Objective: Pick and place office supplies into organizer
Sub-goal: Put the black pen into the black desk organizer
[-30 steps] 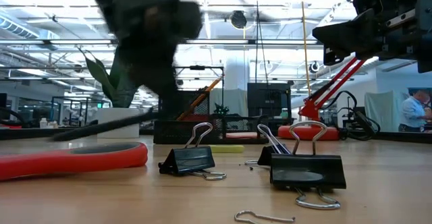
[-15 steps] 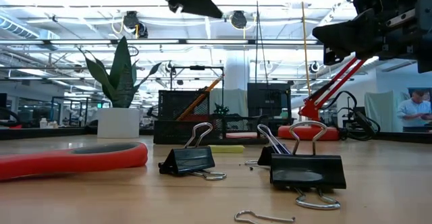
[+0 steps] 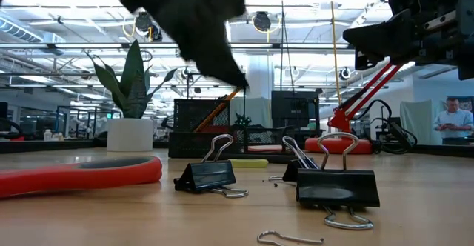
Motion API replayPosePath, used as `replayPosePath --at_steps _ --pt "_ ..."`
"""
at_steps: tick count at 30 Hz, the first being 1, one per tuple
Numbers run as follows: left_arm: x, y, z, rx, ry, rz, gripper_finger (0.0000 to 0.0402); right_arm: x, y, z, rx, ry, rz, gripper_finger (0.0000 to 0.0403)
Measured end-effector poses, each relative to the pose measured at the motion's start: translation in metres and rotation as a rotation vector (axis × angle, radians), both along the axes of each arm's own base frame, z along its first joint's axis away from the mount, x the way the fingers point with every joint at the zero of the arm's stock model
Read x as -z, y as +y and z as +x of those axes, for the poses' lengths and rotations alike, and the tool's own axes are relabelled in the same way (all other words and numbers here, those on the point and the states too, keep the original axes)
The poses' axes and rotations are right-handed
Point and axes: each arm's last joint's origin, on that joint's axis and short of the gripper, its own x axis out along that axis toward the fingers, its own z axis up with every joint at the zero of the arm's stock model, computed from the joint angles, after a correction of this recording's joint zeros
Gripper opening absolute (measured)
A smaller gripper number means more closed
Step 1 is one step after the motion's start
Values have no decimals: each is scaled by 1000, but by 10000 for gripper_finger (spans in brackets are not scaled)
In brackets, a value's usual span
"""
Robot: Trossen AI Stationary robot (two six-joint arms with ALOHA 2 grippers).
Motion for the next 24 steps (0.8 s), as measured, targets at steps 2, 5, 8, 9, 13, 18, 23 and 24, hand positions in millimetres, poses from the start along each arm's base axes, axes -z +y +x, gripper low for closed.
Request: replayPosePath --at_steps 2,5,8,9,13,18,23,24 --pt "17 -1 10 -13 65 12 123 -1 0 0 1 -10 0 4" --pt "25 -3 30 -6 125 33 159 -1 0 0 1 -12 1 4" --pt "28 -4 48 36 203 81 186 -1 0 0 2 -12 1 4" --pt "31 -4 53 53 235 96 192 -1 0 0 2 -13 1 4" --pt "31 1 69 87 320 136 203 -1 0 0 4 -12 1 4" --pt "44 18 75 55 372 139 195 0 0 0 2 2 0 4" --pt "51 30 74 40 425 73 181 1 0 0 0 6 -1 4" --pt "54 32 74 38 442 59 178 1 0 0 0 5 -1 4"
